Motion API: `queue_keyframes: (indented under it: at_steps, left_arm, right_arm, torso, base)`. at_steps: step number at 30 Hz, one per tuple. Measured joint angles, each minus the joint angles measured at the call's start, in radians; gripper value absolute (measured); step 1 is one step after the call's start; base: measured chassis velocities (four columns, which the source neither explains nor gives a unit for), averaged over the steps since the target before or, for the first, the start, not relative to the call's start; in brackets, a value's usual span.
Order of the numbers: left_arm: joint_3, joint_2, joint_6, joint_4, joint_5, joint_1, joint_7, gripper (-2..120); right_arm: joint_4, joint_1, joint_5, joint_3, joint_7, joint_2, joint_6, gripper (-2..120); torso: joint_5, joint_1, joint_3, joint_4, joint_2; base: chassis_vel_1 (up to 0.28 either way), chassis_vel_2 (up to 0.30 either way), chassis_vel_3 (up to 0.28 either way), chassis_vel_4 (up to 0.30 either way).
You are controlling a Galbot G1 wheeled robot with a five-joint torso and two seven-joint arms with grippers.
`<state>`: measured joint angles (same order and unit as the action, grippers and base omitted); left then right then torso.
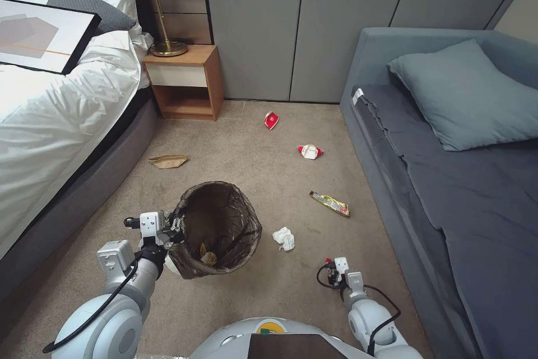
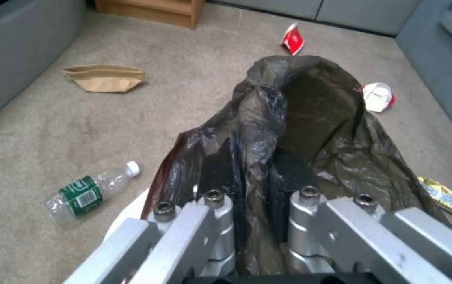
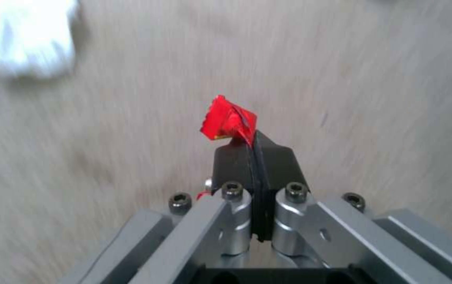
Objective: Pick up the trash bin, then pick up the garbage from the floor and place it into the trash bin.
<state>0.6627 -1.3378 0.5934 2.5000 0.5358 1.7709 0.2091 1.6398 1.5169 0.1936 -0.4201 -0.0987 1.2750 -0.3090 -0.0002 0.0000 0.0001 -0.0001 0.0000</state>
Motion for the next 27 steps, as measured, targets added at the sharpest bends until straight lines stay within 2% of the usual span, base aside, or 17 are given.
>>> queue_keyframes:
  at_steps: [6, 8, 11, 12, 14, 15, 19, 20, 26, 27]
  left_arm:
    - [0.0, 0.008, 0.0, 0.0, 0.002, 0.0, 0.0, 8]
    - [0.0, 0.009, 0.001, 0.0, 0.003, 0.0, 0.0, 8]
    - [0.0, 0.013, 0.002, 0.0, 0.006, 0.0, 0.001, 8]
    - [0.0, 0.013, 0.002, 0.0, 0.006, 0.0, 0.001, 8]
    - [0.0, 0.012, 0.003, 0.0, 0.007, 0.0, 0.001, 8]
    - [0.0, 0.012, 0.003, 0.0, 0.007, 0.0, 0.001, 8]
    - [0.0, 0.014, 0.003, 0.0, 0.008, 0.001, 0.001, 8]
    - [0.0, 0.014, 0.003, 0.0, 0.008, 0.001, 0.001, 8]
    - [-0.001, 0.018, 0.007, 0.0, 0.012, 0.0, 0.002, 8]
    - [-0.001, 0.018, 0.007, 0.0, 0.012, 0.0, 0.002, 8]
  right_arm:
    - [0.212, 0.067, 0.055, -0.046, 0.003, -0.034, 0.0, 0]
    - [0.24, 0.073, 0.063, -0.05, 0.003, -0.042, -0.001, 0]
    - [0.373, 0.086, 0.122, -0.062, 0.005, -0.081, -0.023, 0]
    - [0.373, 0.086, 0.122, -0.062, 0.005, -0.081, -0.023, 0]
    - [0.477, 0.083, 0.185, -0.064, 0.002, -0.106, -0.053, 0]
    - [0.477, 0.083, 0.185, -0.064, 0.002, -0.106, -0.053, 0]
    - [0.636, 0.057, 0.274, -0.057, -0.011, -0.178, -0.097, 0]
    - [0.636, 0.057, 0.274, -0.057, -0.011, -0.178, -0.097, 0]
    - [0.775, 0.002, 0.361, -0.045, -0.01, -0.302, -0.113, 0]
    - [0.775, 0.002, 0.361, -0.045, -0.01, -0.302, -0.113, 0]
  torso:
    - [0.0001, 0.0, 0.0, 0.0, 0.0]
    - [0.0001, 0.0, 0.0, 0.0001, 0.0]
    - [0.0002, 0.0, 0.0, 0.0001, 0.0]
    - [0.0002, 0.0, 0.0, 0.0001, 0.0]
    - [0.0002, 0.0, 0.0, 0.0002, 0.0]
    - [0.0002, 0.0, 0.0, 0.0002, 0.0]
    - [0.0002, 0.0, 0.0, 0.0002, 0.0]
    - [0.0002, 0.0, 0.0, 0.0002, 0.0]
    - [0.0002, 0.0, 0.0, 0.0001, 0.0]
    - [0.0002, 0.0, 0.0, 0.0001, 0.0]
  base:
    - [0.0, 0.0, 0.0, 0.0]
    - [0.0, 0.0, 0.0, 0.0]
    - [0.0, 0.0, 0.0, 0.0]
    - [0.0, 0.0, 0.0, 0.0]
    - [0.0, 0.0, 0.0, 0.0]
    - [0.0, 0.0, 0.0, 0.0]
    - [0.0, 0.0, 0.0, 0.0]
    - [0.0, 0.0, 0.0, 0.0]
    - [0.0, 0.0, 0.0, 0.0]
    - [0.0, 0.0, 0.0, 0.0]
